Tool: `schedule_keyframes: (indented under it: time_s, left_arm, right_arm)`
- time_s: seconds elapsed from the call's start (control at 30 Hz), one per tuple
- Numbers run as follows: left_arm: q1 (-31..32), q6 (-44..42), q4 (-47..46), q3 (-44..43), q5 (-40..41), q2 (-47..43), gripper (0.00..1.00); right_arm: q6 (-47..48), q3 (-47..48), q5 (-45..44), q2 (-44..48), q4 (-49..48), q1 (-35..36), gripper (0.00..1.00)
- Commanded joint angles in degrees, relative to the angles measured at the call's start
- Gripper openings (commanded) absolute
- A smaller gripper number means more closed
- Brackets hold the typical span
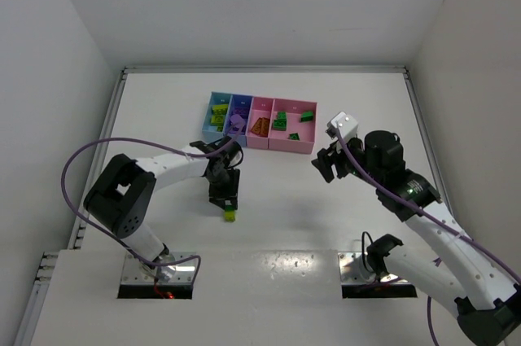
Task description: Sort the legos into containers by color
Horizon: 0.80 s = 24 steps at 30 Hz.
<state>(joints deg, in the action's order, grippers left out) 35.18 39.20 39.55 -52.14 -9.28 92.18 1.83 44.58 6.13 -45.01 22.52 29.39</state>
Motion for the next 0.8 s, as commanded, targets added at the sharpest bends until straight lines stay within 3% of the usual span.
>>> schedule_keyframes:
  time_s: [0.0,0.13,0.27,0.3,0.53,0.63,0.77]
  left_arm:
    - [0.59,0.70,0.09,0.20,-0.48,0.89,0.40]
    - [0.59,0.70,-0.96,0.20,-1.79,1.94,0.33]
    - [0.59,0.70,-2.45,-1.38,-4.07,1.95,0.03]
    - [0.59,0.18,-3.33,-3.56,-5.13,1.25,0.00]
    - [-1.69,-0.35,-12.29,-18.42,-9.00,-4.11,0.00]
    - [-4.67,0.17,-15.90,-19.93,-11.28,-7.70,0.00]
    - [-15.62,4.63,-21.60,-16.96,-21.44,-10.70,0.00]
  right_arm:
    - [-1.03,-0.37,-0.59,0.72,-1.78,-0.21,0.67]
    - [-1.03,-0.90,-0.59,0.72,-1.78,-0.21,0.67]
    - [-1.03,-1.42,0.19,0.72,-1.78,-0.21,0.67]
    - [-1.56,-1.42,1.59,0.72,-1.78,-0.21,0.67]
    - [-11.75,-0.90,12.57,-1.56,-7.57,-0.73,0.67]
    - [-16.58,-0.37,20.29,-4.28,-14.16,-1.26,0.70]
    - [-24.30,3.14,27.25,-10.77,-22.95,-2.40,0.70]
